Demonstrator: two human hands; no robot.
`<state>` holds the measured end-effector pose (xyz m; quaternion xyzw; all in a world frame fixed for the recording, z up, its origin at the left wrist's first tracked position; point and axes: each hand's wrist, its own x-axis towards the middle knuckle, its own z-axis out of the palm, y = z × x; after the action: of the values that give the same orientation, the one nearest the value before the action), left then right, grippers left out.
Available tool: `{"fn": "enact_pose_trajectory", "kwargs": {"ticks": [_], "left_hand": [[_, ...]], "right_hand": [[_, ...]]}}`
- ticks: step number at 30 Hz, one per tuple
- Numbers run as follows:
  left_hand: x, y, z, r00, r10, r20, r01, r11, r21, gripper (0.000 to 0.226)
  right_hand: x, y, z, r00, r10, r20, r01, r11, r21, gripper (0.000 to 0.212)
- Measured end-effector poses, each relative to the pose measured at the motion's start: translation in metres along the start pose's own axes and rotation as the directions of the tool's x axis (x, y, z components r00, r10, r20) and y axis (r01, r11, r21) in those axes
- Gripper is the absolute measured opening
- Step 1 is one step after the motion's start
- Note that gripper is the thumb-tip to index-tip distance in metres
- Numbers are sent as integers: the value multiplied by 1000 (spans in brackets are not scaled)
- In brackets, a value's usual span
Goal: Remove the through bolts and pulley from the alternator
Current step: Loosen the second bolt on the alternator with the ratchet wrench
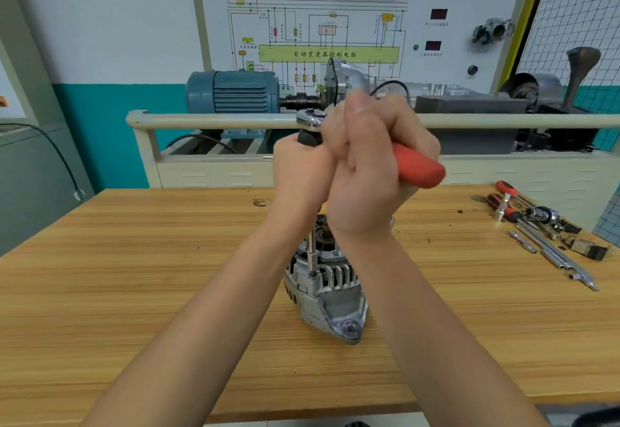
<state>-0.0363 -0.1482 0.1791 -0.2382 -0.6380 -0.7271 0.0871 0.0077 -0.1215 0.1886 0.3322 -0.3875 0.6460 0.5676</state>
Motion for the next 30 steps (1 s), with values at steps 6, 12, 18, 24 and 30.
{"fn": "enact_pose_trajectory", "kwargs": {"ticks": [6,12,18,24,30], "left_hand": [[0,-5,-17,979,-25,201,69,975,-211,40],[3,-5,-27,841,-15,540,204,934,-292,35],[4,-4,-10,951,-132,278,199,954,-227,42],[1,-7,-1,999,-52,5,52,995,-82,37],[-1,-8,-12,989,-20,144,57,966,-252,44]], "right_hand": [[16,-2,-7,973,227,32,-228,936,269,46],[37,-3,-31,801,598,19,-464,602,650,48],[19,-1,-16,964,264,-22,-246,925,289,46],[-4,0,2,999,-20,42,21,999,-31,31],[21,-2,-16,949,308,71,-313,880,357,48]]}}
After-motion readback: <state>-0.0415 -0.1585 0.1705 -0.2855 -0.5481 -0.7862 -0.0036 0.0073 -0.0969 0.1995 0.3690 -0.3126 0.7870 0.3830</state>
